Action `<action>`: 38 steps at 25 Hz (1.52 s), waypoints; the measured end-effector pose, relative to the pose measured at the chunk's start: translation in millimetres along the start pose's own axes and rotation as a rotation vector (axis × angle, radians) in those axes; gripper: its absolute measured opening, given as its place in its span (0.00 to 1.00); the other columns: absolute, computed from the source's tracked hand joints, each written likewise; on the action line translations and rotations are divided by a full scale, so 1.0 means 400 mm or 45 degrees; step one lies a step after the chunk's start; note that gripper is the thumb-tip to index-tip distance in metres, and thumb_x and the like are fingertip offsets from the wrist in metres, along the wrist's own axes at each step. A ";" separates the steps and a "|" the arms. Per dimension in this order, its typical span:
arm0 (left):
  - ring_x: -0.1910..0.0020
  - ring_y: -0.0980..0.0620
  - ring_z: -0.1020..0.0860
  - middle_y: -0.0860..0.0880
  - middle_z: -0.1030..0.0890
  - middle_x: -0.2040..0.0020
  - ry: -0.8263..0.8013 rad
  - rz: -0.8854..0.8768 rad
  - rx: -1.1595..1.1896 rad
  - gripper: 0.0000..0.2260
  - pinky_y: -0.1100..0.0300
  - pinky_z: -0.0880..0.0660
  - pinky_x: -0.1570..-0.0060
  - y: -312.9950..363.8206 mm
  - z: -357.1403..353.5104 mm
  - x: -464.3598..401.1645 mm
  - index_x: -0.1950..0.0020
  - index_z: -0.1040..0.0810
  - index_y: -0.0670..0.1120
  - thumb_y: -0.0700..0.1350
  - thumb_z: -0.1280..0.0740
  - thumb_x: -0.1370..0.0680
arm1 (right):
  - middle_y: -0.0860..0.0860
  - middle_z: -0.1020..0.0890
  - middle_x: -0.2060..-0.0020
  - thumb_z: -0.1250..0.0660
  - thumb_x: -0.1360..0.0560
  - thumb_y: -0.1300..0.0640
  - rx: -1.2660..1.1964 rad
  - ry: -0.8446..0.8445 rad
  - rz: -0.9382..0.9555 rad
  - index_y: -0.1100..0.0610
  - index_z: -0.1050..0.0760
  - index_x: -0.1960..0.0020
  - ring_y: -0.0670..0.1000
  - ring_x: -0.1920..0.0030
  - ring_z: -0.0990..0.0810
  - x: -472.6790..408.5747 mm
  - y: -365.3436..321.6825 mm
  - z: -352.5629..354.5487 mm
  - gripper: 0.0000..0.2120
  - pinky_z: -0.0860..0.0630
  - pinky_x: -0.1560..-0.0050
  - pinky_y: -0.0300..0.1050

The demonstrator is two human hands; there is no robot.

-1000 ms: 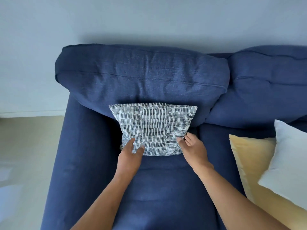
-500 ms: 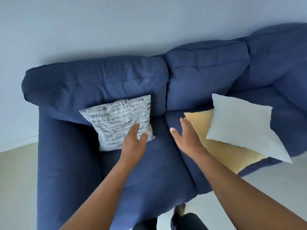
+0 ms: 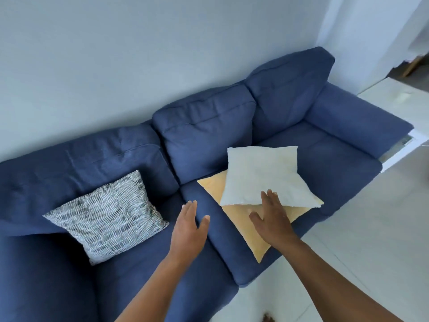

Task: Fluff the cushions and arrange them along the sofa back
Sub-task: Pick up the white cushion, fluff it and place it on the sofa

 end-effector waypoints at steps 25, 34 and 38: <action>0.16 0.47 0.44 0.47 0.47 0.14 -0.211 0.147 -0.311 0.40 0.50 0.37 0.23 0.203 -0.417 -0.418 0.14 0.49 0.46 0.54 0.31 0.20 | 0.53 0.53 0.15 0.33 0.20 0.42 0.101 -0.233 -0.217 0.56 0.53 0.15 0.53 0.15 0.56 -0.433 0.409 0.225 0.44 0.46 0.19 0.54; 0.19 0.42 0.38 0.44 0.40 0.17 -0.358 0.497 -0.279 0.53 0.43 0.29 0.28 0.055 -0.469 -0.516 0.16 0.49 0.44 0.60 0.23 0.31 | 0.50 0.30 0.29 0.23 0.40 0.34 -0.074 -0.395 -0.541 0.48 0.39 0.24 0.57 0.27 0.31 -0.490 0.554 0.119 0.51 0.26 0.32 0.60; 0.33 0.45 0.23 0.55 0.24 0.36 -0.423 0.603 -0.063 0.40 0.53 0.24 0.44 0.032 -0.488 -0.536 0.26 0.35 0.47 0.54 0.19 0.32 | 0.47 0.28 0.31 0.17 0.41 0.40 -0.290 -0.419 -0.659 0.49 0.40 0.23 0.54 0.29 0.28 -0.492 0.582 0.101 0.54 0.26 0.33 0.54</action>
Point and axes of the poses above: each hand's wrist, its own x-axis away from the middle knuckle, its own z-axis out of the back of the hand, y = z × x, the point moved 7 cm from there along -x, towards the middle knuckle
